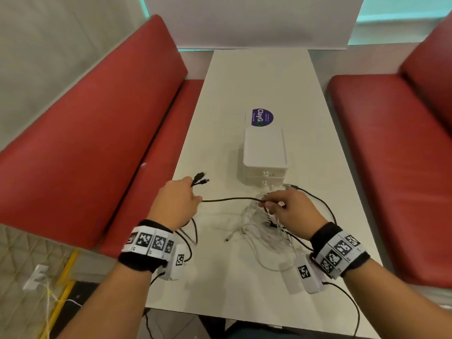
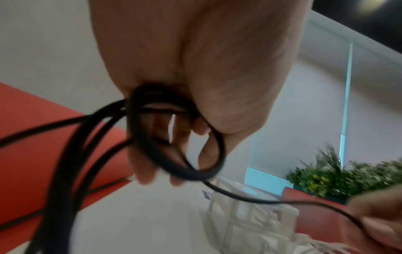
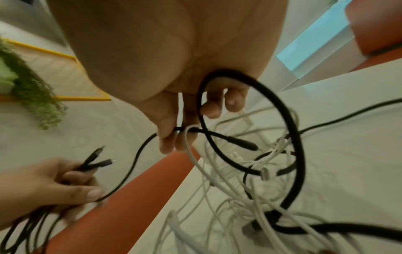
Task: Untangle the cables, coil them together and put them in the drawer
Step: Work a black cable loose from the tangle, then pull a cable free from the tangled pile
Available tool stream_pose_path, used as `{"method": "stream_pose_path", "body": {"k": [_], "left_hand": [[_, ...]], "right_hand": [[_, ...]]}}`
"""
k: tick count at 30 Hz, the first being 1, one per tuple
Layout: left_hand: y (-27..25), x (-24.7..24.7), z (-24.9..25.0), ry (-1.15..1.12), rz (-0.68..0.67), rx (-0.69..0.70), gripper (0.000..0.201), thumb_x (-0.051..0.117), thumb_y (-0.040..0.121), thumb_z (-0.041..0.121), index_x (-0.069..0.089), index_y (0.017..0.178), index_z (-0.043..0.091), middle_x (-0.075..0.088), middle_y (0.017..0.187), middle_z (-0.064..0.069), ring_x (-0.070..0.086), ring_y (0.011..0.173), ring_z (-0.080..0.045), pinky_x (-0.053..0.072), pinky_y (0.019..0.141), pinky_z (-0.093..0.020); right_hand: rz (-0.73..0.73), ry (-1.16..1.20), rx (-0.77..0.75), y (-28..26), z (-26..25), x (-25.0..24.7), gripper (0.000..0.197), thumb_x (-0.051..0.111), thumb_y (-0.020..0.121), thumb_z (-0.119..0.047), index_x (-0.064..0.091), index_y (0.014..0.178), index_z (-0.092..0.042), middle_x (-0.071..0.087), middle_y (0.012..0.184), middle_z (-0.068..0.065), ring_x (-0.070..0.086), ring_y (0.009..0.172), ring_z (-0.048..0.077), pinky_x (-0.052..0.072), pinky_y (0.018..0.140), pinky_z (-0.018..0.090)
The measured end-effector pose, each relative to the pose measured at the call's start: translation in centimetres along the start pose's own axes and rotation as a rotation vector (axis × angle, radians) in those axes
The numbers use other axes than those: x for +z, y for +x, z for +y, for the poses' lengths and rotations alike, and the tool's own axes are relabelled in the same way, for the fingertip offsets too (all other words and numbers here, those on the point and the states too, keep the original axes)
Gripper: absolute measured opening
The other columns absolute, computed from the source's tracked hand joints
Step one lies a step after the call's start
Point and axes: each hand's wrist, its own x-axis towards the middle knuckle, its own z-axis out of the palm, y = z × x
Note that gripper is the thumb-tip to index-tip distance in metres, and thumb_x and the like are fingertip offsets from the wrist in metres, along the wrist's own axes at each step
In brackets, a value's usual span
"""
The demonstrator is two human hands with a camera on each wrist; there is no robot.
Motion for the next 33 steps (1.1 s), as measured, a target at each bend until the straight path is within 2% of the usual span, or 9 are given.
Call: {"method": "stream_pose_path", "body": {"k": [6,10,13,17,19,23,27,30,33], "left_hand": [[-2.0,3.2,5.0,-0.223,-0.017,0.400,0.018,0.063,0.096,0.020,0.053,0.109,0.013,0.050,0.099,0.004,0.050,0.094,-0.019,0.042,0.081,-0.033],[-2.1,3.5,6.2,-0.509,-0.147,0.284,0.015,0.053,0.103,0.029,0.054,0.100,0.014,0.067,0.079,0.000,0.067,0.075,-0.019,0.055,0.073,-0.045],[-2.2,2.5,5.5,-0.705,-0.075,0.262,0.016,0.059,0.101,0.022,0.054,0.085,0.024,0.045,0.061,0.011,0.049,0.052,-0.009,0.045,0.059,-0.031],[-1.6,0.4,4.3,-0.828,0.067,0.211,0.035,0.057,0.101,0.012,0.045,0.074,0.030,0.048,0.062,0.009,0.045,0.061,-0.008,0.041,0.066,-0.021],[-1.2,-0.3,3.1,-0.694,0.038,0.212,0.019,0.054,0.102,0.013,0.051,0.084,0.010,0.064,0.065,0.007,0.047,0.058,-0.004,0.042,0.064,-0.019],[-0.8,-1.1,0.0,-0.361,-0.119,0.114,0.018,0.054,0.101,0.029,0.058,0.088,0.019,0.073,0.072,0.007,0.053,0.050,-0.004,0.044,0.055,-0.025],[0.5,-1.9,-7.4,0.175,-0.281,-0.114,0.017,0.054,0.098,0.027,0.065,0.099,0.015,0.073,0.091,-0.010,0.069,0.086,-0.029,0.056,0.078,-0.038],[0.0,-4.2,-13.3,0.508,-0.154,-0.314,0.025,0.049,0.092,0.019,0.067,0.108,0.012,0.069,0.107,-0.016,0.067,0.096,-0.039,0.056,0.082,-0.044],[-0.3,-5.4,-16.6,0.683,0.000,-0.277,0.023,0.059,0.087,0.012,0.068,0.106,0.003,0.061,0.119,-0.019,0.052,0.110,-0.046,0.050,0.087,-0.056]], "right_hand": [[0.002,-0.350,-0.222,0.0,-3.8,-0.2,0.023,0.053,0.100,-0.046,0.072,0.114,-0.045,0.041,0.074,-0.010,0.038,0.080,0.015,0.039,0.083,0.038],[0.113,-0.214,-0.213,0.5,-3.8,-0.6,0.023,0.056,0.091,-0.059,0.071,0.101,-0.045,0.049,0.074,-0.008,0.046,0.075,0.013,0.038,0.066,0.033],[-0.006,-0.289,-0.094,0.7,-2.0,-0.6,0.029,0.061,0.087,-0.063,0.062,0.080,-0.035,0.058,0.074,-0.010,0.055,0.074,0.010,0.048,0.065,0.033],[-0.130,-0.165,0.036,-0.1,0.5,0.5,0.034,0.056,0.100,-0.041,0.051,0.072,-0.022,0.058,0.070,-0.005,0.054,0.065,0.010,0.044,0.063,0.032],[-0.109,-0.031,0.073,-0.4,0.8,0.5,0.034,0.056,0.102,-0.036,0.056,0.073,-0.018,0.062,0.066,-0.003,0.053,0.058,0.007,0.041,0.060,0.026],[-0.046,-0.033,0.086,-0.4,0.9,-0.1,0.028,0.065,0.096,-0.035,0.066,0.073,-0.020,0.065,0.070,-0.008,0.056,0.065,0.004,0.042,0.063,0.021],[-0.015,-0.110,0.054,-0.7,1.2,-0.9,0.024,0.068,0.094,-0.036,0.064,0.073,-0.025,0.063,0.079,-0.013,0.054,0.073,-0.001,0.035,0.065,0.017],[0.067,-0.284,0.021,-1.1,1.8,-1.3,0.013,0.068,0.091,-0.034,0.069,0.082,-0.024,0.060,0.095,-0.009,0.049,0.086,0.007,0.040,0.075,0.026],[0.201,-0.369,-0.148,-1.3,1.3,-0.9,0.001,0.071,0.086,-0.027,0.071,0.086,-0.026,0.057,0.098,-0.007,0.043,0.094,0.017,0.045,0.081,0.032]]}}
